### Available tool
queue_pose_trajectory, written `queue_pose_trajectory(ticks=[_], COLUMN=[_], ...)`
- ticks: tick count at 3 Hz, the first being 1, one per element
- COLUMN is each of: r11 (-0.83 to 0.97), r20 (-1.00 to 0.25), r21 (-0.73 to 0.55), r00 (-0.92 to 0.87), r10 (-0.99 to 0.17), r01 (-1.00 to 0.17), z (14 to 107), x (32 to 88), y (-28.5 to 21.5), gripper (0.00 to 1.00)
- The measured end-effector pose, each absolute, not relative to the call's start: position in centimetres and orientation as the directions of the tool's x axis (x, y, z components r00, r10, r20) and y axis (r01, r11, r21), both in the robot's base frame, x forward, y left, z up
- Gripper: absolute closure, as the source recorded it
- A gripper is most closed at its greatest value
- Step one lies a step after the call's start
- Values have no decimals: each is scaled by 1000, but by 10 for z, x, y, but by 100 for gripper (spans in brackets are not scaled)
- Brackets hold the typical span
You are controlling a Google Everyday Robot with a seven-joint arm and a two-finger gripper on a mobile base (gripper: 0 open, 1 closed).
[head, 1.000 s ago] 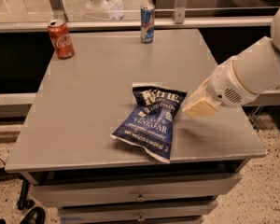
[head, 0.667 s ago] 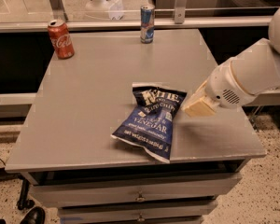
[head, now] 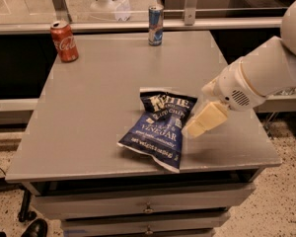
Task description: Move blue chip bag near redbull can
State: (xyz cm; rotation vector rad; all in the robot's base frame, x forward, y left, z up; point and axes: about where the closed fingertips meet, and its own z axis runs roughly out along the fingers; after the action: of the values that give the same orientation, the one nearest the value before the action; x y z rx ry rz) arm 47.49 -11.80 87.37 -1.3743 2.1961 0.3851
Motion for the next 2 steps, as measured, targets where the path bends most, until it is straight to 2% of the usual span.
queue_pose_trajectory(ticks=[1, 2], r11=[448, 463], r20=[-574, -606], r21=[-27, -2], r00=[-353, -367], r10=[-739, -706], r01=[-894, -886], z=[875, 875], x=[478, 480], y=[-115, -108], gripper=[0, 0])
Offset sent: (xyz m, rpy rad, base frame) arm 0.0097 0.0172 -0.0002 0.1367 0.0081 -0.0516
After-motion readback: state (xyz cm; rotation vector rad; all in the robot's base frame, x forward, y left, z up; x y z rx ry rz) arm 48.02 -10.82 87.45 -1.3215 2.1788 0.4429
